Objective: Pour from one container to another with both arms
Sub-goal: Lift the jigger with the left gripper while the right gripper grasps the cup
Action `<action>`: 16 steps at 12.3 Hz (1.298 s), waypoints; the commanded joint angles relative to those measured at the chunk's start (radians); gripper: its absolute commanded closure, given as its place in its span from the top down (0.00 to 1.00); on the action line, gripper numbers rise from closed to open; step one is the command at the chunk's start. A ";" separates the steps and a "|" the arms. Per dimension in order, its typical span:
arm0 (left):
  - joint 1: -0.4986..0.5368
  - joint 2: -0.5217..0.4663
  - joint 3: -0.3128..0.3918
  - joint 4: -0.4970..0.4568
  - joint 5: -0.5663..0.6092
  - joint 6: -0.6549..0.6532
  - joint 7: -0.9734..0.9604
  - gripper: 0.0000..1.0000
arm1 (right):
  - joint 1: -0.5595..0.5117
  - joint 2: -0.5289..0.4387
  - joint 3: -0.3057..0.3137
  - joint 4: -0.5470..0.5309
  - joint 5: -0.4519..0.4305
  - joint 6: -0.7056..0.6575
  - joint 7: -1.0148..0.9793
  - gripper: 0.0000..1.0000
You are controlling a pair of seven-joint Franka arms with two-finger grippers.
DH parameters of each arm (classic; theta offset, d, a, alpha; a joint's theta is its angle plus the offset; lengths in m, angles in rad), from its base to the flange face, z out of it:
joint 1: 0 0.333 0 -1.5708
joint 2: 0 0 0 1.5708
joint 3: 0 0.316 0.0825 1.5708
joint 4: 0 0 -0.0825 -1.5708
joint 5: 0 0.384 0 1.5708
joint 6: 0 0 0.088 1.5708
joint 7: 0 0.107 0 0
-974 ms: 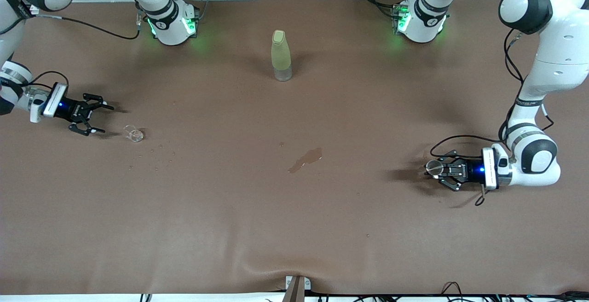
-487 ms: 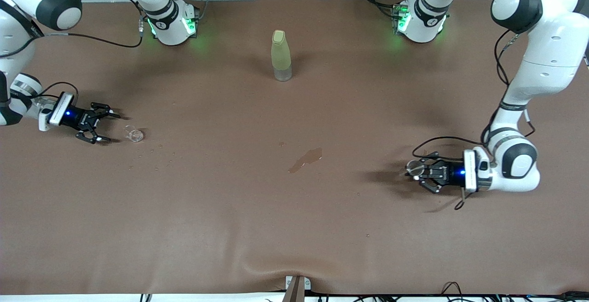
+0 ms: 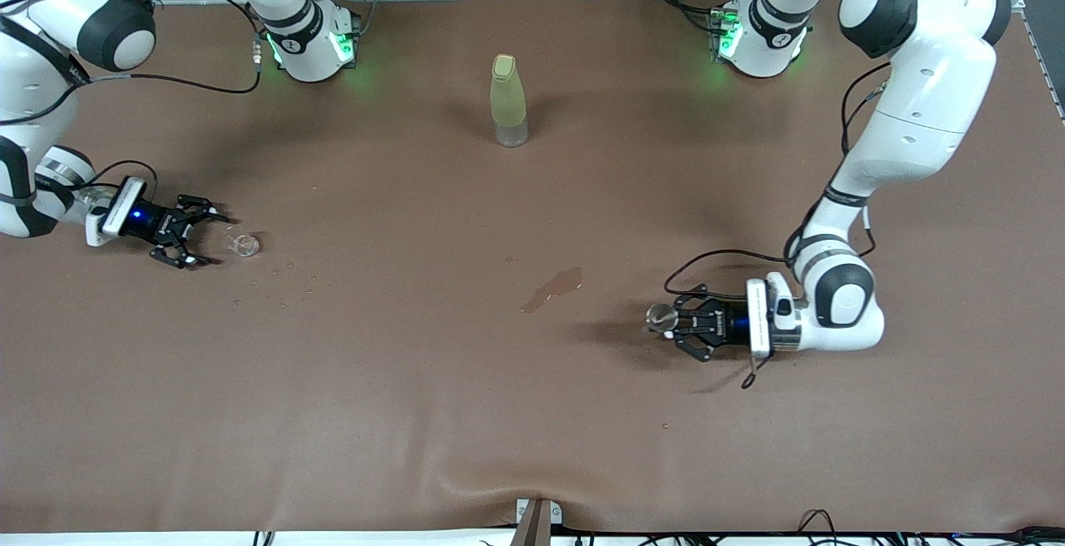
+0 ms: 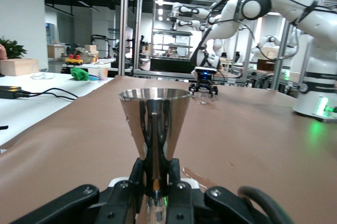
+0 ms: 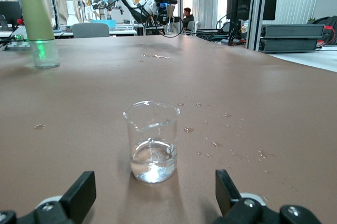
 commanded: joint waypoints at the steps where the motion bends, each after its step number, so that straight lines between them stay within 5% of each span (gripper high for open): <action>1: -0.082 -0.021 0.005 -0.025 -0.116 0.100 0.046 0.00 | -0.029 0.041 0.018 0.004 0.009 -0.028 -0.413 1.00; 8: -0.254 -0.016 0.007 -0.017 -0.353 0.233 0.078 0.00 | -0.017 0.052 0.080 0.002 0.048 -0.029 -0.426 1.00; 16: -0.288 -0.015 0.007 -0.016 -0.375 0.285 0.078 0.00 | 0.014 0.069 0.142 0.001 0.094 0.002 -0.452 1.00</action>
